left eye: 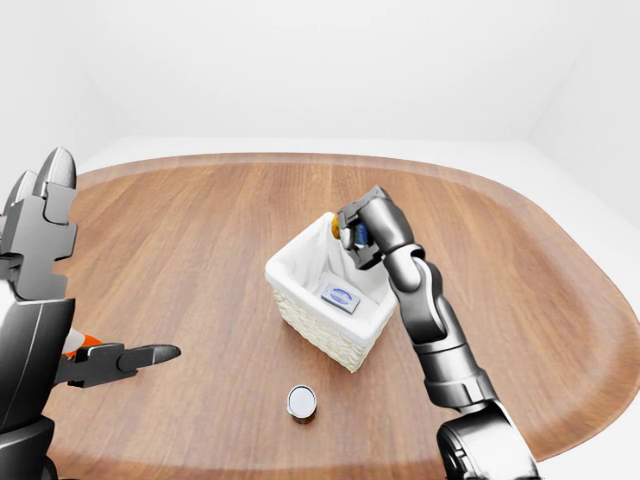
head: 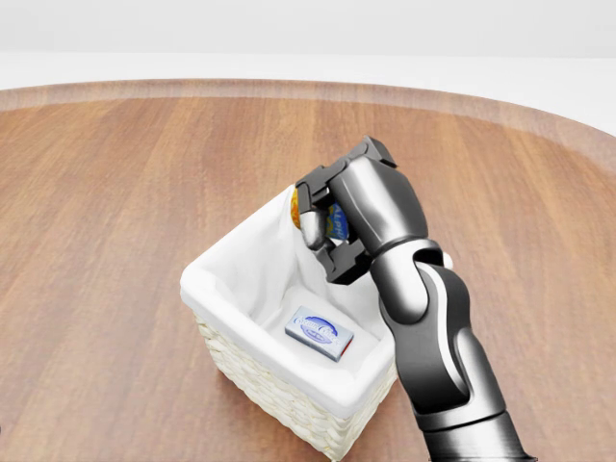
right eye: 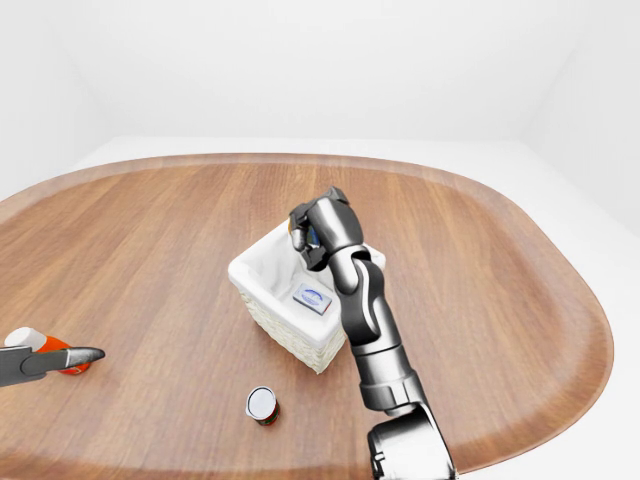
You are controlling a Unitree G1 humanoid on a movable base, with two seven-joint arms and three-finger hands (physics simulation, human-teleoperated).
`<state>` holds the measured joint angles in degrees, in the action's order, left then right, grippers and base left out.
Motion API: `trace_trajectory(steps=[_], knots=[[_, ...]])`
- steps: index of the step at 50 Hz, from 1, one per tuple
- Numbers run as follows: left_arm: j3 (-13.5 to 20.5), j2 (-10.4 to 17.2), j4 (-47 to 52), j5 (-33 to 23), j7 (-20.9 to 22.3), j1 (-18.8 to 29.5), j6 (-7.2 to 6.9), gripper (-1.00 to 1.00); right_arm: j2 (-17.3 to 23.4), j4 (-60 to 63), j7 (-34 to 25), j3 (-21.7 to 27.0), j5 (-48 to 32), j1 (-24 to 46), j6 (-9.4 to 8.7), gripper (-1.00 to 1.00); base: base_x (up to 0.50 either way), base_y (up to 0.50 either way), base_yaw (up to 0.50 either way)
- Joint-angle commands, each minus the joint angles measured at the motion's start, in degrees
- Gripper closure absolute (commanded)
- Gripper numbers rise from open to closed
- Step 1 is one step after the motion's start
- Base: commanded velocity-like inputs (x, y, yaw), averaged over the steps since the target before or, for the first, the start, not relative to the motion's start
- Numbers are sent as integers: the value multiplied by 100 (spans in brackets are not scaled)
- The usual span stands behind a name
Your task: Pick up the alphabet soup and the cream cheese box, and put them in the basket.
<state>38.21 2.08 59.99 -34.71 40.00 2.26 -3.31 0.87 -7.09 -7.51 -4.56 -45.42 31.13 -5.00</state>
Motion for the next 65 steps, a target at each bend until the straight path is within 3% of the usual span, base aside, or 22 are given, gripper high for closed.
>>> trace_trajectory(steps=[1,10,19,29,37,65], knots=[[-32,7,0,-19,0,-19,-2,-100,40,-1239,-432,-77,-691,957,0,100,0,0,0],[13,-7,0,18,0,-18,13,-100,111,-3076,-41,8,-807,1883,0,100,0,0,0],[64,-33,0,26,0,31,-1,-100,178,-3591,-265,0,-1029,2273,0,100,0,0,0],[48,-33,0,16,0,17,-7,-100,140,-2601,-1339,-88,-1438,1907,0,100,0,0,0],[27,0,0,14,0,10,-37,-100,83,-2350,-1799,-161,-1862,1560,0,100,0,0,0],[30,27,0,19,0,28,-65,-100,-62,-2972,-1571,-169,-1948,1638,0,100,0,0,0]])
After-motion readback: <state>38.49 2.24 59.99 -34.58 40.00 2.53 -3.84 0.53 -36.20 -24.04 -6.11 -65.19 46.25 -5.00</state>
